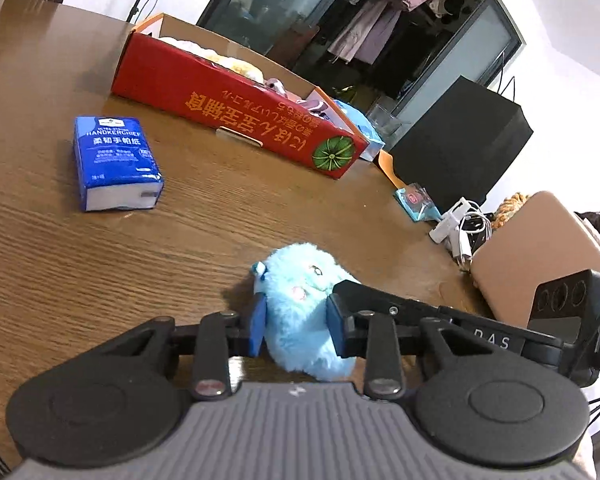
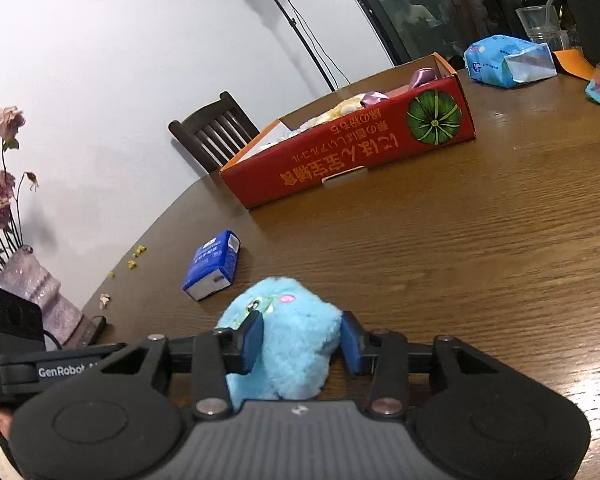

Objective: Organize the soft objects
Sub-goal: 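Lift the blue plush with the right gripper and carry it over the box, then lower the plush into the box and open the right gripper, then move the left gripper to the blue tissue pack, then close the left gripper on the blue tissue pack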

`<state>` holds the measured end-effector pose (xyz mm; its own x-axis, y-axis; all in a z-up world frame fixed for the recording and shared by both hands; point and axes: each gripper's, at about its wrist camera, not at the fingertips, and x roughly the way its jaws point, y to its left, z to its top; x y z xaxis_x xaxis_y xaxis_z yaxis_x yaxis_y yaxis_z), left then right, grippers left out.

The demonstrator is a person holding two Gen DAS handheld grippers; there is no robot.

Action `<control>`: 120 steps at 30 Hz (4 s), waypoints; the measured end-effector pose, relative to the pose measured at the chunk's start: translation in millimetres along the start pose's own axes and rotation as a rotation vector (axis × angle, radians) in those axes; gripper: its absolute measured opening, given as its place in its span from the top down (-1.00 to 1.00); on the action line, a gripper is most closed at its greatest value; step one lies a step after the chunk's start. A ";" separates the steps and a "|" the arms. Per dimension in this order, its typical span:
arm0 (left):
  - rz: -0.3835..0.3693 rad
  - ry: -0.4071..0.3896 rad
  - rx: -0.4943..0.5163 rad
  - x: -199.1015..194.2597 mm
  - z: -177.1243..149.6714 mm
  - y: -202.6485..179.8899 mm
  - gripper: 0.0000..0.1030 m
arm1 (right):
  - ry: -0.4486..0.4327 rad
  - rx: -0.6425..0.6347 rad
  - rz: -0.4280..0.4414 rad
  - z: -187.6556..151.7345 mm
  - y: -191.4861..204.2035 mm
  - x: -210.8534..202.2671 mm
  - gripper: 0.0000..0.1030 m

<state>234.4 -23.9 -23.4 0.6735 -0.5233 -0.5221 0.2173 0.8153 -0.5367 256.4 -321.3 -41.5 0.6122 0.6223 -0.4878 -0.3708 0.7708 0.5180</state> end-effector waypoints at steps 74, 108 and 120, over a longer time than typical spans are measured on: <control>0.407 -0.247 0.188 -96.6 2.9 -2.0 -0.88 | -0.123 -0.361 -0.134 -0.9 63.3 -57.1 -0.45; 0.175 -0.081 0.127 -33.0 21.6 14.3 -0.11 | -0.062 -0.213 -0.064 49.1 6.8 3.6 -0.42; 0.029 0.018 -0.096 -7.6 12.2 29.9 0.34 | 0.066 -0.142 0.018 16.1 22.9 17.6 0.40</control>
<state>244.4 7.5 -27.4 0.6655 -0.5045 -0.5501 0.1286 0.8035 -0.5813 269.9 -294.9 -26.9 0.5590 0.6402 -0.5269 -0.4794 0.7680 0.4246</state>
